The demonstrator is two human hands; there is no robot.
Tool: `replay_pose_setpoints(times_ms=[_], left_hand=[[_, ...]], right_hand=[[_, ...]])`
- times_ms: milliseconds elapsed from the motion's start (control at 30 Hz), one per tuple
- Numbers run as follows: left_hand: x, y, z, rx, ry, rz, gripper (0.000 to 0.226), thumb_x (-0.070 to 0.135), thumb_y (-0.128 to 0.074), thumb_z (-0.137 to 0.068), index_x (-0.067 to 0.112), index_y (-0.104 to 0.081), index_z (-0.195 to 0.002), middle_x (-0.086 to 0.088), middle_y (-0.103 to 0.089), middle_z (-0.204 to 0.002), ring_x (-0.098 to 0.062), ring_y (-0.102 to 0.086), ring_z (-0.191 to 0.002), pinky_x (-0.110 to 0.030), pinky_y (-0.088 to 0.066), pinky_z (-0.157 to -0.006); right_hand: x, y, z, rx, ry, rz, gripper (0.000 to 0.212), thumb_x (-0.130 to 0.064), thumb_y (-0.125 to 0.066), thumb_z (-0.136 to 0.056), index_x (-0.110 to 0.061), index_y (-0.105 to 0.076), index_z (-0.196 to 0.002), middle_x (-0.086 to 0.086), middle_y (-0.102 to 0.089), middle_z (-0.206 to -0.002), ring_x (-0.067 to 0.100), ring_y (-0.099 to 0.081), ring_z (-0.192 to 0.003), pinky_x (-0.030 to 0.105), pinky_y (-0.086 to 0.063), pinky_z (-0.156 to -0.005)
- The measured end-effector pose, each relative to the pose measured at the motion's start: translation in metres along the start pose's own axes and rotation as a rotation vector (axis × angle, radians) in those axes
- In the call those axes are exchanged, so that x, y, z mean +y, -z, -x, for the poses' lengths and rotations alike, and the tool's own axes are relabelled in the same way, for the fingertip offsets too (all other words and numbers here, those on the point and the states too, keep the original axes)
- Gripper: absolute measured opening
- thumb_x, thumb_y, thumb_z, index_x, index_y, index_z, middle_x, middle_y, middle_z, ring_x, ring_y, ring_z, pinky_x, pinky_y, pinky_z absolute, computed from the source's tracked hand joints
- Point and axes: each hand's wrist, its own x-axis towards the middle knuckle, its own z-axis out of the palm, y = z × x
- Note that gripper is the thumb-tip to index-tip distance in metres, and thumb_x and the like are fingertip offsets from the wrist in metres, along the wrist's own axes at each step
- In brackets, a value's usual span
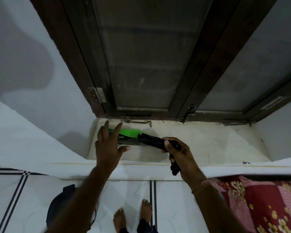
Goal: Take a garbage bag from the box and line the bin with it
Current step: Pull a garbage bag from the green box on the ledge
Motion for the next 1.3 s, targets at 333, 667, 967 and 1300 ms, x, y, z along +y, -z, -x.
replay_pose_setpoints(times_ms=[333,667,967,1300], left_hand=[[0.006,0.009,0.001,0.031,-0.124,0.288,0.056,0.023,-0.083,-0.081,0.019,-0.063,-0.134,-0.008,-0.051,-0.132,-0.02,-0.058,-0.113,-0.025,-0.052,-0.084],[0.023,0.011,0.023,0.031,-0.057,0.37,0.06,0.032,-0.085,-0.078,0.022,-0.063,-0.133,-0.011,-0.056,-0.127,-0.026,-0.059,-0.11,-0.04,-0.057,-0.09],[0.025,0.015,0.033,0.055,0.054,0.504,0.057,0.028,-0.084,-0.081,0.021,-0.063,-0.133,-0.001,-0.056,-0.117,-0.014,-0.06,-0.1,-0.015,-0.047,-0.079],[0.017,0.024,0.038,0.101,0.053,0.546,0.056,0.02,-0.085,-0.081,0.019,-0.063,-0.133,-0.003,-0.056,-0.121,-0.015,-0.06,-0.104,-0.027,-0.054,-0.086]], right_hand=[[-0.01,0.005,-0.011,-0.097,0.154,0.147,0.022,-0.008,-0.066,-0.098,-0.002,-0.07,-0.119,0.015,-0.07,-0.09,-0.001,-0.049,-0.049,0.015,-0.042,-0.05],[-0.008,-0.023,-0.013,-0.105,0.143,0.211,0.021,-0.019,-0.063,-0.102,-0.014,-0.055,-0.12,-0.007,-0.059,-0.081,0.0,-0.046,-0.054,0.019,-0.041,-0.047],[-0.001,-0.034,-0.005,0.177,0.276,0.221,0.033,-0.015,-0.075,-0.093,-0.015,-0.068,-0.126,0.0,-0.072,-0.112,0.008,-0.07,-0.1,0.019,-0.055,-0.085],[-0.02,-0.035,0.005,0.112,0.224,-0.042,0.03,-0.003,-0.071,-0.093,-0.007,-0.072,-0.122,0.012,-0.078,-0.112,-0.006,-0.062,-0.063,0.009,-0.049,-0.061]])
